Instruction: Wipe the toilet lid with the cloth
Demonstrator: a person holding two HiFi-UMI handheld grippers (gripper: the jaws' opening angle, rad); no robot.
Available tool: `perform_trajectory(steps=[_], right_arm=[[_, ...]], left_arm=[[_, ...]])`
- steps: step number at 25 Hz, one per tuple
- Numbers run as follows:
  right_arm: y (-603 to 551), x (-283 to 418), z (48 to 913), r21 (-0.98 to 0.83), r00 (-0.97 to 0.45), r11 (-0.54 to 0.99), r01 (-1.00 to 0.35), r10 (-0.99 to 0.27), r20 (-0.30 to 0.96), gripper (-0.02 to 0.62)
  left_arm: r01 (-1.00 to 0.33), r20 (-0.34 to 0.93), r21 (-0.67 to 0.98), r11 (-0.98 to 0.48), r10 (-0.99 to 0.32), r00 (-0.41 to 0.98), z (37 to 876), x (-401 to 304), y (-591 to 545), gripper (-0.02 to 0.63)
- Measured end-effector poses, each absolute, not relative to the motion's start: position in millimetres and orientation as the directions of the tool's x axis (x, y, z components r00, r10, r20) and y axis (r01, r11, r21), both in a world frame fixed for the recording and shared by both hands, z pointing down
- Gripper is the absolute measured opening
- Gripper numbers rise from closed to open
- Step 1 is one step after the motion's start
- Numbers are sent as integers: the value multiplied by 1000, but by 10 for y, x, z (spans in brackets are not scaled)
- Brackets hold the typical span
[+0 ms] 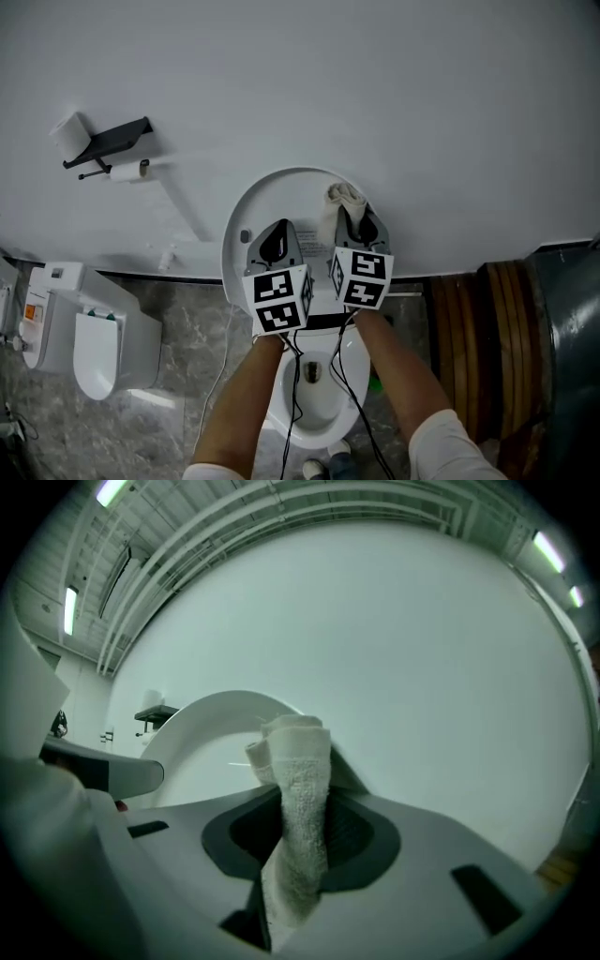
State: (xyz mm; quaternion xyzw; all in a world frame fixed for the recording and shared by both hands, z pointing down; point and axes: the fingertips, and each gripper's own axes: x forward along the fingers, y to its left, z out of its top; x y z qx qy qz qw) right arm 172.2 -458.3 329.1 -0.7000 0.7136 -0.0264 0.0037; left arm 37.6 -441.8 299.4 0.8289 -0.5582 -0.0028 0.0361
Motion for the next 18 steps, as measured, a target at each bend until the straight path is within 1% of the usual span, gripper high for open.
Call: perform_trajectory(steps=[2, 5, 8, 10, 14, 18], right_arm=[[-4549, 1606, 3257, -43, -58, 57, -997, -998, 5, 87], [-4488, 1166, 3188, -40, -190, 192, -980, -980, -60, 87], [-4403, 675, 3256, -119, -298, 310, -943, -949, -107, 87], [-4403, 359, 3378, -134, -348, 359, -924, -932, -98, 87], [-4464, -159, 3605, -98, -423, 426, -899, -905, -54, 87], [-4569, -353, 3832, -104, -438, 435, -894, -899, -2, 87]], left_arm=[[-931, 44, 55, -362, -930, 364, 3048, 296, -4408, 12], [-947, 54, 12, -322, -945, 322, 3142, -8, -4408, 12], [-964, 66, -21, -266, -962, 264, 3269, -391, -4363, 12], [-971, 68, -35, -238, -969, 236, 3336, -627, -4321, 11], [-979, 77, -77, -189, -980, 183, 3446, -1050, -4219, 11], [-985, 96, -81, -153, -985, 145, 3584, -1310, -4118, 12]])
